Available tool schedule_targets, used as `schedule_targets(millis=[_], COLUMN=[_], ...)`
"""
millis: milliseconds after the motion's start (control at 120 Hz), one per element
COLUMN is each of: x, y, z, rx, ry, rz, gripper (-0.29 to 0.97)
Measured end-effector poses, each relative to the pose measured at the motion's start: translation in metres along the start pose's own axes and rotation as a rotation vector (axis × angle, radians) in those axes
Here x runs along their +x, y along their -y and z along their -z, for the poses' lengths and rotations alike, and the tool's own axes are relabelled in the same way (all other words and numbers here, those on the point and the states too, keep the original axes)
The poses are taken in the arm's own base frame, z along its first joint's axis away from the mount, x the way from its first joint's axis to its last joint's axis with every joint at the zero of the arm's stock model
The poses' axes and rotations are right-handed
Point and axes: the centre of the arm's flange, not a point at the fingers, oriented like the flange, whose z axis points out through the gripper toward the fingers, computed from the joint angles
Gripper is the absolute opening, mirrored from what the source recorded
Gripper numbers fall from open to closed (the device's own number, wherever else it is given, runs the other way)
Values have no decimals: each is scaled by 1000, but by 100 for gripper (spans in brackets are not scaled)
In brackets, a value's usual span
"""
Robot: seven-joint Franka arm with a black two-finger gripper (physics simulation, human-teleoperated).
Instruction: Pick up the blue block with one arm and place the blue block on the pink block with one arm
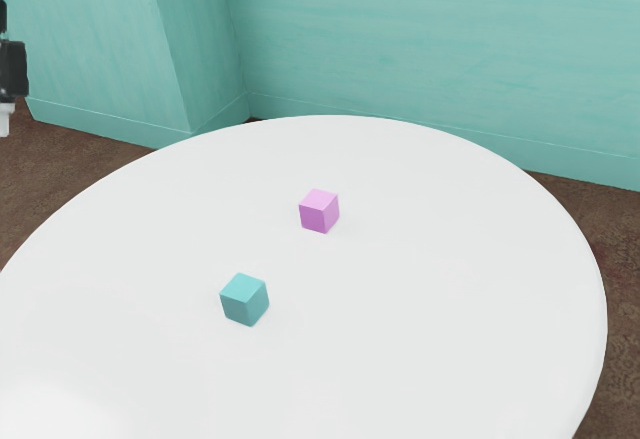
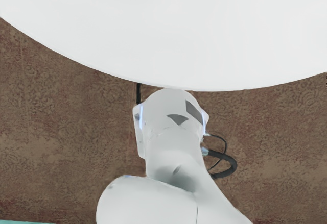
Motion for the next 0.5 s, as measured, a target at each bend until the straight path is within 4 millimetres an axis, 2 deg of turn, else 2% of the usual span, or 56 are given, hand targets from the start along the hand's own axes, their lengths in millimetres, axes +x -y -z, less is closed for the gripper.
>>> schedule_targets(millis=[33, 75, 142, 208, 258, 275, 308, 425, 500], x=[20, 36, 58, 72, 78, 80, 86, 102, 110], y=[-3, -10, -33, -59, -76, -78, -79, -80, -86], z=[1, 6, 13, 18, 6, -1, -27, -140, -198], rx=[-7, -9, 14, 42, 57, 59, 58, 44, 46], ry=[-71, -160, -265, -337, -352, -350, -326, -241, -227], rz=[-1, -9, -27, -48, -72, -74, -81, -97, -94], gripper=[67, 66, 66, 66, 66, 66, 66, 66, 66])
